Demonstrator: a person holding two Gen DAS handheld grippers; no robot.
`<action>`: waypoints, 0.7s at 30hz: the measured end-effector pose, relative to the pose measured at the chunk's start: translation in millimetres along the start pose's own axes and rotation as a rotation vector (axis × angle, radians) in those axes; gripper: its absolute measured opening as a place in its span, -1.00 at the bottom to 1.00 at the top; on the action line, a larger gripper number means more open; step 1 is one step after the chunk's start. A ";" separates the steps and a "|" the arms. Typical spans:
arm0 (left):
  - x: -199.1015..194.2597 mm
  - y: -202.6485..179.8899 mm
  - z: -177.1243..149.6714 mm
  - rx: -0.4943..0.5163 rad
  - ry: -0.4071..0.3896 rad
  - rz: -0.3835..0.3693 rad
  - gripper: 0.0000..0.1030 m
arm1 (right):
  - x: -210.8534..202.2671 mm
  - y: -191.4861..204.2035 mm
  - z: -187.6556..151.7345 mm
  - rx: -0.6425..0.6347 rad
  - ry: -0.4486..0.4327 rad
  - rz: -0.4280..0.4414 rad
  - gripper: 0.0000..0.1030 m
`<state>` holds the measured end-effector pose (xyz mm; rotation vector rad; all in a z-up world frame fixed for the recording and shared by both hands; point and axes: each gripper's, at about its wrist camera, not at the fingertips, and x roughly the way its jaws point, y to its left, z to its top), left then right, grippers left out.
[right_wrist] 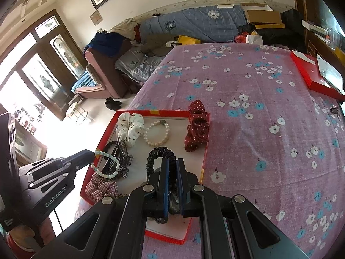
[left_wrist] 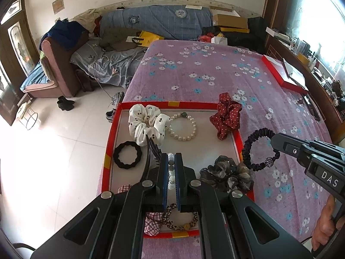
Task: Organize jewelry
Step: 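Move both held bracelets over the tray, lowering toward its center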
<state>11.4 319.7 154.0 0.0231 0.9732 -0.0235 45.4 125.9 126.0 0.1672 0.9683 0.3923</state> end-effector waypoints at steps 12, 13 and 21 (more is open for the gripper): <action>17.3 0.7 18.1 -0.050 0.019 -0.096 -0.90 | 30.4 -11.6 14.7 0.049 0.030 0.011 -0.84; 18.5 0.3 19.2 -0.056 0.020 -0.109 -0.90 | 32.7 -12.7 15.1 0.053 0.031 0.011 -0.84; 47.2 11.8 24.0 -0.189 0.064 -0.292 -0.90 | 52.4 -19.4 14.6 0.086 0.055 0.022 -0.84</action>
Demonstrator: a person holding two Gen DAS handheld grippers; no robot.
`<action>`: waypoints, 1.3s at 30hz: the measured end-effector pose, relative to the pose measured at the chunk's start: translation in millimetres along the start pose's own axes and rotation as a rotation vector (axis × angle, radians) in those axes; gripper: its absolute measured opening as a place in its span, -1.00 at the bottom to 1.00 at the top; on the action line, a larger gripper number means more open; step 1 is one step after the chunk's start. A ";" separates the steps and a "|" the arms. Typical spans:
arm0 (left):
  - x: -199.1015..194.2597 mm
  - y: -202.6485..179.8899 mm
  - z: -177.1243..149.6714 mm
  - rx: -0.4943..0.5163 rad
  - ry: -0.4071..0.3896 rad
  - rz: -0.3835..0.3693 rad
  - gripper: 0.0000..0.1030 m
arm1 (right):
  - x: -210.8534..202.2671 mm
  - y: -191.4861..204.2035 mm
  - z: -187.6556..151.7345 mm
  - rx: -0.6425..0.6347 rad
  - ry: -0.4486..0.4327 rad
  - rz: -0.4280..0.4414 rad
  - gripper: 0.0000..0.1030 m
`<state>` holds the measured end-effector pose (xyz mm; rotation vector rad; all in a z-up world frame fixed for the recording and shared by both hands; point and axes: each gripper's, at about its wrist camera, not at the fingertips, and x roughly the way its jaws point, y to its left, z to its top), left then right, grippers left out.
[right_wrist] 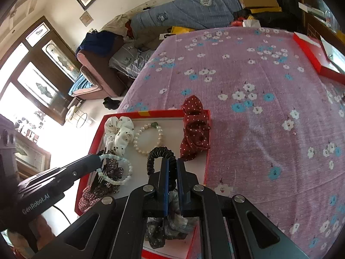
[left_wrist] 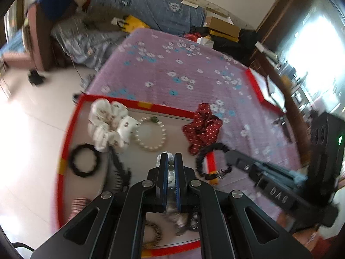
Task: Organize jewelry
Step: 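Move both held bracelets over the tray, lowering toward its center, then lower the white bead bracelet into the tray and open the left tool while the right releases the black bracelet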
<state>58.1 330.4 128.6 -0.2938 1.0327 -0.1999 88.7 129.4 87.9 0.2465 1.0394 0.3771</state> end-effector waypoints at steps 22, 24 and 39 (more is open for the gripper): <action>58.5 15.3 -17.0 0.085 0.079 0.269 -0.90 | 49.7 -4.6 -4.4 -0.017 0.074 -0.066 -0.84; 60.1 11.4 -20.5 0.107 0.083 0.288 -0.90 | 51.4 -2.7 -5.6 -0.023 0.079 -0.069 -0.84; 62.1 3.2 -39.1 0.137 0.104 0.332 -0.90 | 53.1 6.2 -22.0 -0.069 0.094 -0.091 -0.84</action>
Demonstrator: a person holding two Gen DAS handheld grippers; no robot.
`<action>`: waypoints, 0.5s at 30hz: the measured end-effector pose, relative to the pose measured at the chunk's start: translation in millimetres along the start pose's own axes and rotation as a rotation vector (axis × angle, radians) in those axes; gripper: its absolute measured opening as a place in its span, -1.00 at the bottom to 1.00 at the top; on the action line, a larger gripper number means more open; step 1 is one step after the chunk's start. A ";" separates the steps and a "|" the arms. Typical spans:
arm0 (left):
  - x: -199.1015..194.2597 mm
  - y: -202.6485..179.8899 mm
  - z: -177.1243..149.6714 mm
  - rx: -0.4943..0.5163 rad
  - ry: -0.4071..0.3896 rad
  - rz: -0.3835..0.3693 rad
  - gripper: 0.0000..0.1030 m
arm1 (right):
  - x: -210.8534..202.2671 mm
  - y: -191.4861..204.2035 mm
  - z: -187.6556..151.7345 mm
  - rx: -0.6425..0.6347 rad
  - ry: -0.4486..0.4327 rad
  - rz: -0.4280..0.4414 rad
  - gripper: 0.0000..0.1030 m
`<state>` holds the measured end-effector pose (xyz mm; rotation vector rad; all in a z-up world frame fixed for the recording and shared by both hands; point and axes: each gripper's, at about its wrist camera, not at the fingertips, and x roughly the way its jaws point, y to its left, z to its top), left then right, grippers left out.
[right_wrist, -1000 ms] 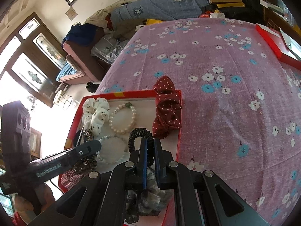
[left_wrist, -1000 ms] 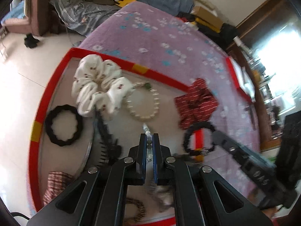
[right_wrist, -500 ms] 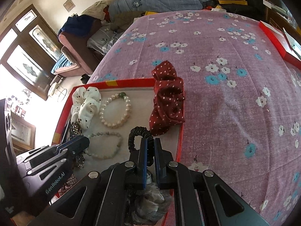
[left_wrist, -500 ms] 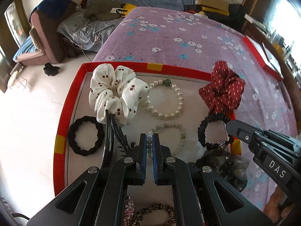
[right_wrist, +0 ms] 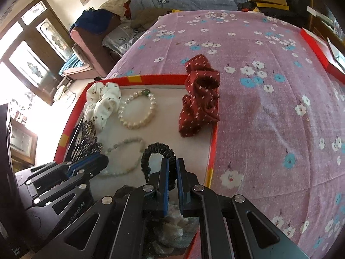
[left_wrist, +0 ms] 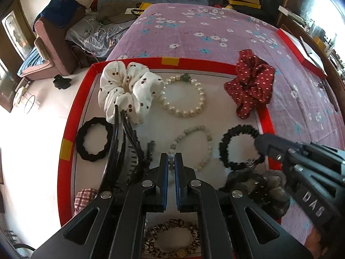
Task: Organize jewelry
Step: 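Lower the white bead bracelet into the tray and open the left tool while the right releases the black bracelet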
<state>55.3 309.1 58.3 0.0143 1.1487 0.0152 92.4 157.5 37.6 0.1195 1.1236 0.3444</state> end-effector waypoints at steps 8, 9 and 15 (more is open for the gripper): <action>-0.7 8.9 13.6 -0.028 -0.032 0.023 -0.90 | 4.6 -7.1 14.6 0.009 -0.024 -0.043 -0.84; -0.4 9.0 15.1 -0.029 -0.034 0.026 -0.90 | 6.2 -6.8 15.3 0.004 -0.023 -0.048 -0.83; -0.5 11.1 18.1 -0.046 -0.035 0.030 -0.90 | 12.4 -3.5 15.3 -0.019 -0.010 -0.048 -0.82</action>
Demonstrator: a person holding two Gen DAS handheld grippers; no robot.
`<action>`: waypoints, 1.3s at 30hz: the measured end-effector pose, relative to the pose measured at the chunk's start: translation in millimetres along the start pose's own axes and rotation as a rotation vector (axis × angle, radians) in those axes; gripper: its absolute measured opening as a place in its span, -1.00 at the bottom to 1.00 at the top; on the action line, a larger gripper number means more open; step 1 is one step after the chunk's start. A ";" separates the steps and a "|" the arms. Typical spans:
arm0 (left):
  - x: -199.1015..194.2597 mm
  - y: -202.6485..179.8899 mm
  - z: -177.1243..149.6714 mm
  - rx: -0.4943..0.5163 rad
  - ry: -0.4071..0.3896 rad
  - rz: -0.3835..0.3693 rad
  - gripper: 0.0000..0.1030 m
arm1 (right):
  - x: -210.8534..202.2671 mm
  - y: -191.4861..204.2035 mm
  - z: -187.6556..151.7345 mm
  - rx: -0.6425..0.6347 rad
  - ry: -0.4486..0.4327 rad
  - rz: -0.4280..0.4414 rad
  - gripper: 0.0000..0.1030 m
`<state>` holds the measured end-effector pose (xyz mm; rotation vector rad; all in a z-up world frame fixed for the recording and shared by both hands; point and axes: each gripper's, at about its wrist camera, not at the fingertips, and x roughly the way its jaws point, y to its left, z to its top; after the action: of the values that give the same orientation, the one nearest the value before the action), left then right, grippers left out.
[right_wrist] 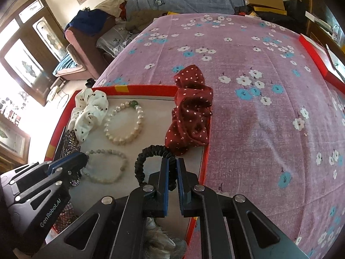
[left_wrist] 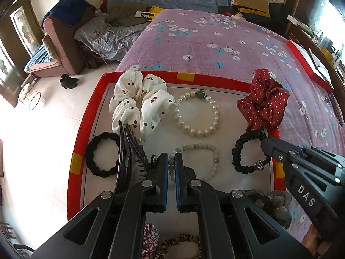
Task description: Organize jewelry
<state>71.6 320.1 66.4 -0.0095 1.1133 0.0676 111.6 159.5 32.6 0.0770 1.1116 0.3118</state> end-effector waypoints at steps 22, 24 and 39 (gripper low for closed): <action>-90.1 6.2 -25.0 -0.116 -0.138 0.105 -0.14 | -55.4 -13.5 -17.3 -0.007 -0.060 0.104 -0.21; -101.9 5.4 -32.3 -0.123 -0.159 0.130 -0.12 | -64.6 -18.4 -25.5 -0.009 -0.059 0.103 -0.20; -211.4 -22.7 -88.2 -0.298 -0.506 0.301 0.80 | -131.4 -34.7 -84.2 -0.126 -0.087 0.102 -0.09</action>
<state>-99.1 283.3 216.3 -0.0867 0.5836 0.4793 -9.4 81.1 101.8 0.0355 1.0011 0.4652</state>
